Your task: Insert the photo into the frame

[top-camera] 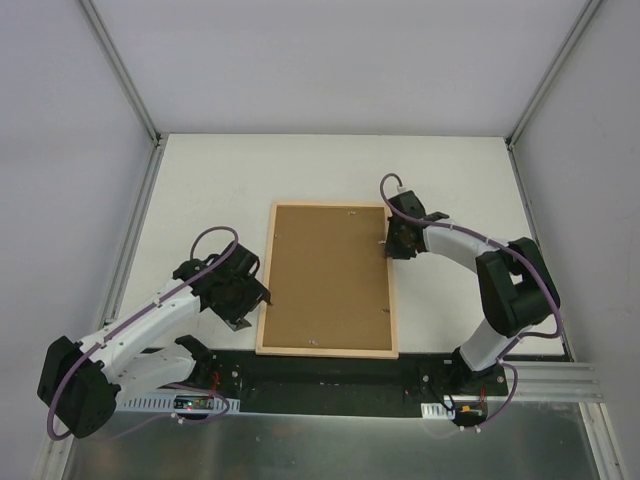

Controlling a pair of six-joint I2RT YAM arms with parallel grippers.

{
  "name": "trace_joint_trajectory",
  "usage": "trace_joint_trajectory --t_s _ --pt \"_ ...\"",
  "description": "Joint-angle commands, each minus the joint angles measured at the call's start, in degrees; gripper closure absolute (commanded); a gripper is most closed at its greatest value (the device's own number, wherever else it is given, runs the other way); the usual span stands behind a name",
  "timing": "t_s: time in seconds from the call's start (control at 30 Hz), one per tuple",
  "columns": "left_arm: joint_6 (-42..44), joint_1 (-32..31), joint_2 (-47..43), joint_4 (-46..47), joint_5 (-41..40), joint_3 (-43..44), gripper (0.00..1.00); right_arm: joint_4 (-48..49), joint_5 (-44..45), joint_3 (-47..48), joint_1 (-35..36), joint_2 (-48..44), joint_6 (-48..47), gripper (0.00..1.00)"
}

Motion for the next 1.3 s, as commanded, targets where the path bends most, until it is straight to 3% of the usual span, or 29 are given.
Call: trace_joint_trajectory --t_s 0.0,0.07,0.6,1.13,1.27 --pt "-3.3 -0.5 0.3 -2.1 -0.8 1.8 0.35 -6.4 0.5 -0.7 0.7 0.0 0.2 0.89" --pt "-4.0 -0.5 1.4 -2.0 -0.1 2.4 0.35 -7.2 1.4 -0.1 0.6 0.5 1.4 0.99" --pt "-3.9 -0.4 10.6 2.4 3.0 7.8 0.35 -0.4 2.7 -1.1 -6.8 -2.1 18.1 0.99" --pt "1.8 -0.2 26.1 14.0 8.1 8.9 0.32 9.9 -4.2 -9.8 -7.3 -2.4 22.4 0.99" --pt "2.9 -0.2 27.6 15.5 7.5 8.9 0.32 10.2 -4.3 -10.1 -7.2 -3.1 21.7 0.93"
